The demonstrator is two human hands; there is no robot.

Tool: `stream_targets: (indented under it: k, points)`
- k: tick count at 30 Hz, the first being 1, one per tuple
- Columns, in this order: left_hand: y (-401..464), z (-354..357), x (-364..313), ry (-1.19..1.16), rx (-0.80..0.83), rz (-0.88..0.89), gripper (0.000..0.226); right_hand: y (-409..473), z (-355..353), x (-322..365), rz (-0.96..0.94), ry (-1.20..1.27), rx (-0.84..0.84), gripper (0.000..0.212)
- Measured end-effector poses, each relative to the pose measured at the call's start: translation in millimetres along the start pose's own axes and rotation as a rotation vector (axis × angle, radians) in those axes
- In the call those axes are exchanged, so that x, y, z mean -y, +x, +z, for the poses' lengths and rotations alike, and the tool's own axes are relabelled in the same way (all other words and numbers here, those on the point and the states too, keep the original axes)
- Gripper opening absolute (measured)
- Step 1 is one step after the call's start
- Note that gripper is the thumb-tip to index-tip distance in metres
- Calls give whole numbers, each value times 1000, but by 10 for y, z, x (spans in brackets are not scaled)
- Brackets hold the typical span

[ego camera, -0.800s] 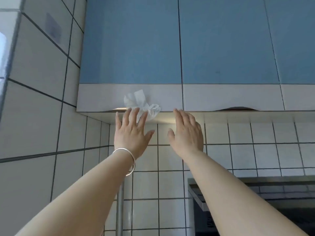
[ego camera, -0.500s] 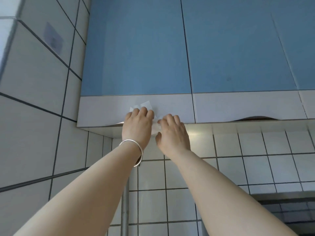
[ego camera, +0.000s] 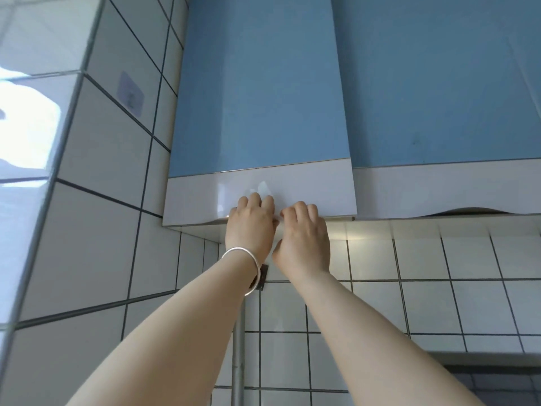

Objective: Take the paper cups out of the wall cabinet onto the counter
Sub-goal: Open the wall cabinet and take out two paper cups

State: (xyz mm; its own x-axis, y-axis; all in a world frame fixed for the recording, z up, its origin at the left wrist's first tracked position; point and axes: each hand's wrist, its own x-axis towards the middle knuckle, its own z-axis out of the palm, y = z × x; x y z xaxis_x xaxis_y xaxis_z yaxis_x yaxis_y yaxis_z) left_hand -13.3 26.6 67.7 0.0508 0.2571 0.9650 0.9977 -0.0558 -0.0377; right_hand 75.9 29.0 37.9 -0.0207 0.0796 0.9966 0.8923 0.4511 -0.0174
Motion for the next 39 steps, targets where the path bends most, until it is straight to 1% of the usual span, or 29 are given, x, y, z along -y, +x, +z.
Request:
stream_targets:
  k: [4, 7, 8, 10, 11, 12, 13, 14, 15, 16, 17, 18, 19, 21, 23, 28, 30, 34, 39]
  points:
    - [-110, -298, 54, -150, -51, -52, 21, -44, -161, 199, -47, -7, -114, 27]
    - [-215, -585, 120, -276, -79, -103, 11, -82, -300, 385, -122, 38, -219, 24]
    - [-249, -682, 144, -322, -86, -126, 7, -109, -354, 444, -164, 127, -254, 26]
    - [-316, -847, 189, -385, -106, -172, 11, -200, -448, 556, -227, 444, -311, 36]
    - [-345, -910, 215, -403, -124, -199, 15, -265, -480, 610, -198, 619, -312, 36]
    - [-370, -968, 243, -410, -147, -228, 19, -330, -513, 660, -116, 778, -286, 35]
    - [-388, -1017, 275, -408, -172, -252, 25, -376, -550, 708, -2, 912, -225, 34]
    - [-403, -1066, 307, -398, -199, -265, 31, -394, -577, 761, 113, 1007, -128, 33]
    - [-414, -1112, 346, -381, -224, -269, 35, -389, -594, 814, 201, 1057, -13, 34]
    - [-429, -1163, 385, -353, -244, -269, 37, -367, -609, 867, 241, 1076, 81, 37]
    - [-447, -1217, 420, -315, -261, -270, 39, -340, -618, 925, 240, 1092, 138, 39]
    - [-470, -1267, 455, -274, -275, -276, 41, -307, -638, 987, 220, 1118, 161, 42]
    - [-497, -1308, 489, -242, -294, -278, 40, -281, -661, 1058, 203, 1150, 168, 44]
    - [-556, -1370, 552, -203, -343, -285, 31, -257, -701, 1202, 185, 1219, 182, 50]
    - [-599, -1415, 617, -169, -396, -302, 32, -250, -725, 1329, 190, 1279, 204, 54]
    - [-663, -1559, 773, -226, -490, -430, 19, -251, -665, 1555, 147, 1348, 286, 61]
    - [-685, -1616, 835, -259, -500, -485, 15, -243, -634, 1636, 118, 1354, 329, 65]
    - [-705, -1697, 1027, -289, -479, -578, 23, -251, -627, 1812, 83, 1371, 390, 69]
    - [-717, -1738, 1168, -307, -466, -651, 21, -286, -640, 1963, 102, 1354, 429, 73]
